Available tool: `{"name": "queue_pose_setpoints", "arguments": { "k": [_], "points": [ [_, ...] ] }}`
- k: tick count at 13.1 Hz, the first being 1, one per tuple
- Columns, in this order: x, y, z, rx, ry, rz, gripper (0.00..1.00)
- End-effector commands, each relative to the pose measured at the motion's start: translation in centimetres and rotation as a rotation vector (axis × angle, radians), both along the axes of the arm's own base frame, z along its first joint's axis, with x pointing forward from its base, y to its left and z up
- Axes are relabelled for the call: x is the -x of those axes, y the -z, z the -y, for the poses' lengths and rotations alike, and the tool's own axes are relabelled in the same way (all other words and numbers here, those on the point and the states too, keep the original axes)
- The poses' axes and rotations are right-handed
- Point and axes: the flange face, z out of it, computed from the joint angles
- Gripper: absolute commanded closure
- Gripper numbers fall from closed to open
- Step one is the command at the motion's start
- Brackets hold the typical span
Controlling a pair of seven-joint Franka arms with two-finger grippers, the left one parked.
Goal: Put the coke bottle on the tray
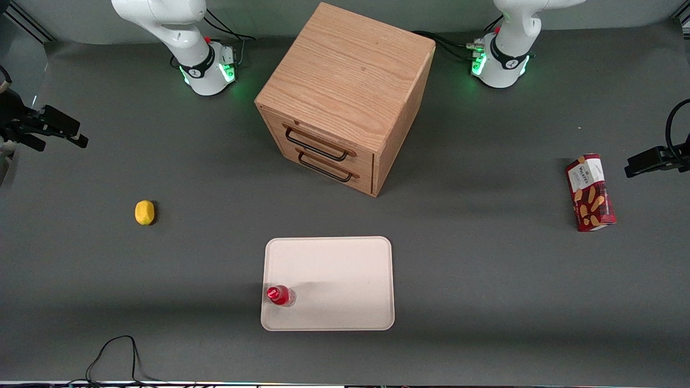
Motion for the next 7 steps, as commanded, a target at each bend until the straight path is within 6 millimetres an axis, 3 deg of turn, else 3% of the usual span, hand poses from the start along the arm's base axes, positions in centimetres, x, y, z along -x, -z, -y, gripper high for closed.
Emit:
{"name": "queue_pose_setpoints", "arguments": {
  "k": [1,7],
  "points": [
    [-2.0,-0.9,-0.3,0.017,-0.017,0.015,0.0],
    [-1.8,0.3,-0.4,0.049,-0.037,-0.012,0.0]
  ]
}}
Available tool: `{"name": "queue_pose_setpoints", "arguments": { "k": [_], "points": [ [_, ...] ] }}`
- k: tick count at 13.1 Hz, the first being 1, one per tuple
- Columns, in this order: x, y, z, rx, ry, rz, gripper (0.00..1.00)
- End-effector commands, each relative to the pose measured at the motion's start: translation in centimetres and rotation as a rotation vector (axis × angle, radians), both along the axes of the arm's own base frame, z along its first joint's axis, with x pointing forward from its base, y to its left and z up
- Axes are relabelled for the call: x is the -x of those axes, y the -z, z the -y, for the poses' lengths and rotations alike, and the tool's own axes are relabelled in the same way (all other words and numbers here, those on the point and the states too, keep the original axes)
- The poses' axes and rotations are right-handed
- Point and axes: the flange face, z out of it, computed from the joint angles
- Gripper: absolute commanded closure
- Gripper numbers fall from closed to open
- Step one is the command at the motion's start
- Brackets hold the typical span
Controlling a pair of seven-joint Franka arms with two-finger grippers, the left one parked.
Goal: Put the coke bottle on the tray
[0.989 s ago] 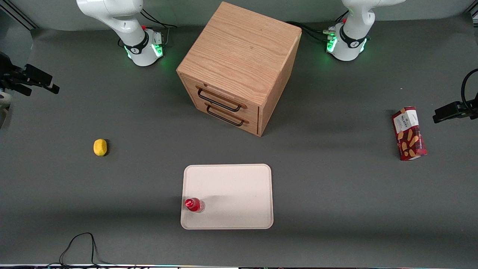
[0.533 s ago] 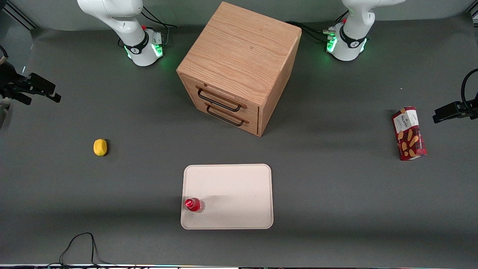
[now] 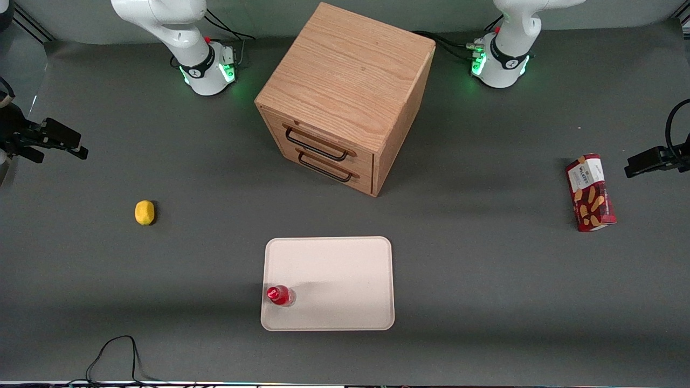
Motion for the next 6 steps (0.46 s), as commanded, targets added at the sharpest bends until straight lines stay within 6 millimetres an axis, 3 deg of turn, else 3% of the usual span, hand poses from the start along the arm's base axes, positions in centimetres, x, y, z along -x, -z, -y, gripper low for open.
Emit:
{"name": "queue_pose_setpoints", "arguments": {
  "k": [1,6],
  "points": [
    [-0.2,-0.14,0.24,0.018,-0.017,-0.004,0.0],
    [-0.09,-0.59,-0.28,0.065,-0.033,0.001,0.0]
  ]
}}
